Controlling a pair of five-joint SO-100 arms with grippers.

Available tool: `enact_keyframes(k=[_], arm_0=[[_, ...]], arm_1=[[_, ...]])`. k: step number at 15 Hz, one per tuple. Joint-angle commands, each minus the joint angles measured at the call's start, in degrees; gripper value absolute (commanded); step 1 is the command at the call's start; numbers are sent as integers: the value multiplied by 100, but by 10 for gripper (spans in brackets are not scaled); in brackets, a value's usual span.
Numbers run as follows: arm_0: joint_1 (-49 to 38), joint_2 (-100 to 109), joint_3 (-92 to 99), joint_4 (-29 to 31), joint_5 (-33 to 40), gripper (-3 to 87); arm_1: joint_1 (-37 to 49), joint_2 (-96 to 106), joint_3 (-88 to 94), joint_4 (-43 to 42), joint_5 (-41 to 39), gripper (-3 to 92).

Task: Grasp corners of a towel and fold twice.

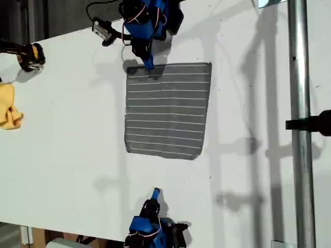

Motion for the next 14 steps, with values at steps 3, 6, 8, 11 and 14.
enact_keyframes(k=[3, 6, 8, 11, 14], arm_0=[[-387, 26, -9, 62, -2232, -22], [-396, 26, 0, 44, -2180, -22], [-387, 26, 0, 44, -2224, -22], [-369, 26, 0, 53, -2294, -22], [-369, 26, 0, 53, -2268, -22]], arm_1=[[-123, 9, -501, -193, 88, -1], [-158, -79, -1011, 343, 44, -1], [-343, -554, -1345, 272, 62, -1], [-817, -1055, -1925, 290, 123, -1], [-1644, -2329, -2918, 299, 97, -1]])
